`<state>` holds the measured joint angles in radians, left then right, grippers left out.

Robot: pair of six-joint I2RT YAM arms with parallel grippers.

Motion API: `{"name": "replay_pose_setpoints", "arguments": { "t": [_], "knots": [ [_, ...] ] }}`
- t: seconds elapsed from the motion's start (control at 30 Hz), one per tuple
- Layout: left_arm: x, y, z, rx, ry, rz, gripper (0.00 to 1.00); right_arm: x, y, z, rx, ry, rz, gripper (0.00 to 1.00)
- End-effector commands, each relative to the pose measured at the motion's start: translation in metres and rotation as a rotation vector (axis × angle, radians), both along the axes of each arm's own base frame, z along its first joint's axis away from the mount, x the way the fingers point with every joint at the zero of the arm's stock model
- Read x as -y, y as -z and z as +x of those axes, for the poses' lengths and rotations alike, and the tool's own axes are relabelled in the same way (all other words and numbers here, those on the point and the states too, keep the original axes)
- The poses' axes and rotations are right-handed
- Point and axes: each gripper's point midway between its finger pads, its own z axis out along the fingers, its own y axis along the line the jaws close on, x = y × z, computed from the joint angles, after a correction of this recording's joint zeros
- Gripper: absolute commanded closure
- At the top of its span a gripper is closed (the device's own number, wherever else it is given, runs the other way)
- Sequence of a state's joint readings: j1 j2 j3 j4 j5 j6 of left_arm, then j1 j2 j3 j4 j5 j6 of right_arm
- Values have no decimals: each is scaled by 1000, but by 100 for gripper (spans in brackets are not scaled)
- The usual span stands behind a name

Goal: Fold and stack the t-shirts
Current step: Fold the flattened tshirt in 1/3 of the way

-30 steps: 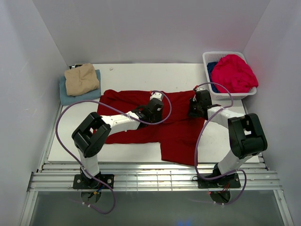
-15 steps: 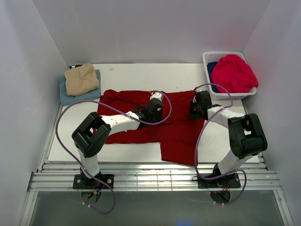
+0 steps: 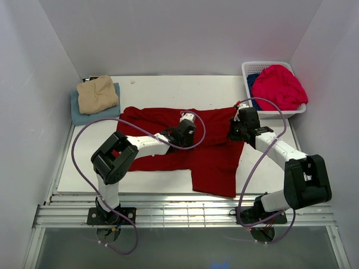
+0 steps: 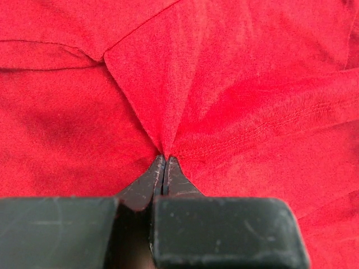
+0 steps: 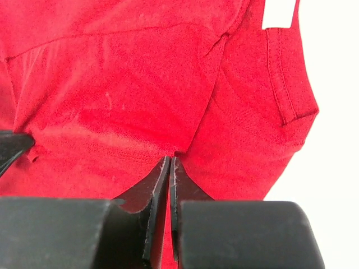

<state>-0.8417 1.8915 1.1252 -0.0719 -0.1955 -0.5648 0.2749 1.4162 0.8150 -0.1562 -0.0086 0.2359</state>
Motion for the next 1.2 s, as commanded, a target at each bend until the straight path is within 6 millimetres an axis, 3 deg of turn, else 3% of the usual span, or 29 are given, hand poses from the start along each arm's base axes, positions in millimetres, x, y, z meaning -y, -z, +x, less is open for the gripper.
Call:
{"name": "replay_pose_setpoints", "arguments": {
  "t": [0.0,0.43,0.73,0.77,0.8,0.83,0.87,0.9,1.0,1.07,1.17],
  "knots": [
    [11,-20,3,29,20,-42,98,1,-3,-10,-20,-23,-4,92],
    [7,-33,2,45,42,-14,98,-1,19,-52,-134,-73,2,92],
    [10,-38,1,37,57,-18,95,-2,31,-65,-186,-90,-7,91],
    [9,-36,0,29,61,-7,91,-2,32,-65,-188,-96,-12,86],
    [8,-37,0,29,64,1,75,-1,32,-66,-197,-94,-19,80],
    [7,-39,1,34,61,10,63,-1,30,-65,-188,-97,-24,67],
    [3,-41,1,36,51,25,50,1,25,-61,-165,-97,-34,63],
    [0,-45,4,53,44,35,30,2,13,-55,-119,-86,-34,60],
    [-12,-69,19,161,-9,59,11,2,-25,-30,22,-60,-32,47],
    [-14,-92,33,243,-45,43,10,4,-55,-9,115,-22,-37,43],
    [-18,-115,55,328,-86,17,11,3,-73,15,173,6,-45,45]
  ]
}}
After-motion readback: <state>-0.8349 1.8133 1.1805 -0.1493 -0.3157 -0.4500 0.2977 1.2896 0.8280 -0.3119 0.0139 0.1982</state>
